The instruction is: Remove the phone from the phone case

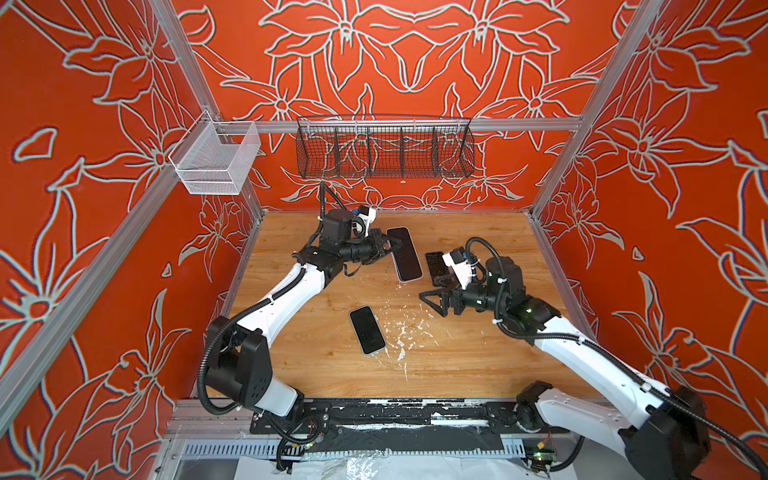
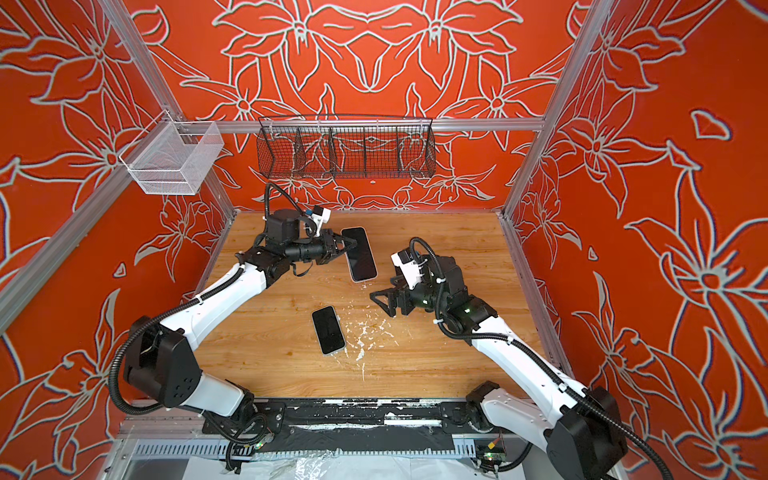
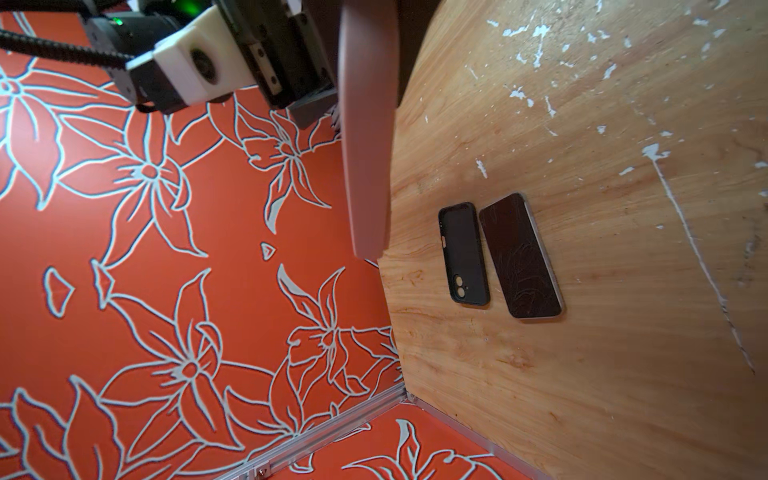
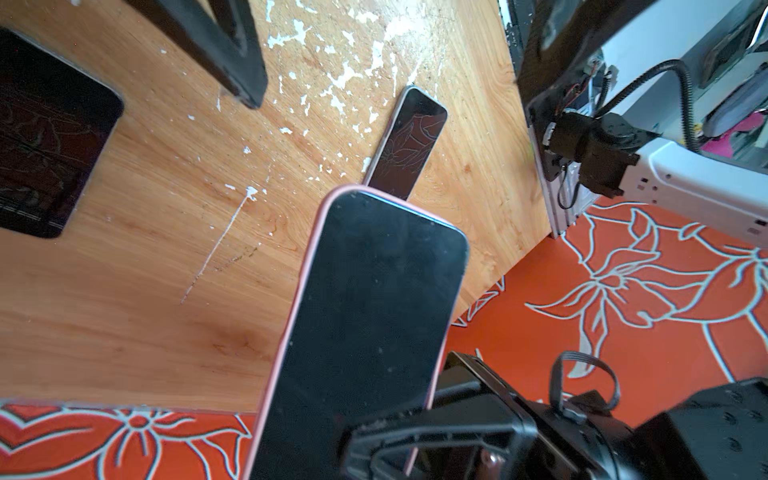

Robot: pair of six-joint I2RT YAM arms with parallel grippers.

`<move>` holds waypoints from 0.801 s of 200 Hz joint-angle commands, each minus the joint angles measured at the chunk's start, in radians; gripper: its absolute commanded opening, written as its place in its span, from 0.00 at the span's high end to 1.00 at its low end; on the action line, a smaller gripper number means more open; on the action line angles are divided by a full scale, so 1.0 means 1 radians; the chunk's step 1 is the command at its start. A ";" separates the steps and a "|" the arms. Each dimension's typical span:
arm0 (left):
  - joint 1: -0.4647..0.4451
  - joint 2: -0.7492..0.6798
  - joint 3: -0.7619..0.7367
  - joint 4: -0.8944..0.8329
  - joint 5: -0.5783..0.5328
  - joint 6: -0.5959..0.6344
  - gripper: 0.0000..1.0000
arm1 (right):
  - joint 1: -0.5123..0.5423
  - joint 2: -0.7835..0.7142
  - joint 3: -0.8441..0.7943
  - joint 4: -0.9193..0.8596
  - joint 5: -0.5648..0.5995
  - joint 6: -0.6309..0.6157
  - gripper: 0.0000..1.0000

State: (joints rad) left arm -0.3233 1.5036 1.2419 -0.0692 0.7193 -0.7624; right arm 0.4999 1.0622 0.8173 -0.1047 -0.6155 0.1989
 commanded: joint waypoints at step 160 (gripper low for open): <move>0.146 0.055 0.222 -0.383 0.427 0.592 1.00 | -0.030 0.234 0.260 -0.286 -0.326 -0.291 0.21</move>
State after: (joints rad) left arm -0.1524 1.5665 1.4384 -0.4412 1.0740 -0.2253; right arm 0.4568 1.2957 1.0561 -0.3851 -0.8803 -0.0509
